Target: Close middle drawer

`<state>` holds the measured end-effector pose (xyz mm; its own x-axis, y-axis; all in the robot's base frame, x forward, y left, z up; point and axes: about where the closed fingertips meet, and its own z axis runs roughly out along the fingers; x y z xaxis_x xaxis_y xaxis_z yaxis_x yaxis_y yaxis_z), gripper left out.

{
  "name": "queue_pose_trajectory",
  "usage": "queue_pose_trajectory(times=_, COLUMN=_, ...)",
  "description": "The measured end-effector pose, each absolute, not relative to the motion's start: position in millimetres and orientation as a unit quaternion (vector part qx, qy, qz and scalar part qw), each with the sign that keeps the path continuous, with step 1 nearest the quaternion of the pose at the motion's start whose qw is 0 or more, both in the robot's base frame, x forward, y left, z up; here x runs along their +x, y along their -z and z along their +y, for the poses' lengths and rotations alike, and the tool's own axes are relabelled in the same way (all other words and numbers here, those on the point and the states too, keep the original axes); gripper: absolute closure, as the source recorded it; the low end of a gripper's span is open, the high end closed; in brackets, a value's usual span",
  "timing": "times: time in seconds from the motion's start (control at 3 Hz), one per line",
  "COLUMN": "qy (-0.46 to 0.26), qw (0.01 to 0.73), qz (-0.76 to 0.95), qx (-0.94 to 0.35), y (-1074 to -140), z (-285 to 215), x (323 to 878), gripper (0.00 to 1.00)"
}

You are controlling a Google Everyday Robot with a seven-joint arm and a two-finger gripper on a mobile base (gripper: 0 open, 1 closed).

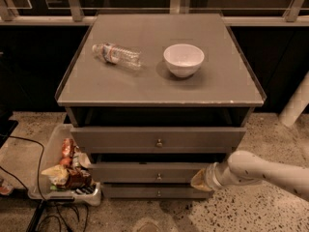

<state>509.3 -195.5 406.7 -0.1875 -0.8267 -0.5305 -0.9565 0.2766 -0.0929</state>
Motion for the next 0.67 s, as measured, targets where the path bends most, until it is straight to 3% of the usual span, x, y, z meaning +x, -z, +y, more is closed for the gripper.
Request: queue_pose_trajectory(times=0.67, qy=-0.131, qw=0.248, qz=0.759, qx=-0.587, y=-406.7, z=-195.4, x=509.3, gripper=0.36)
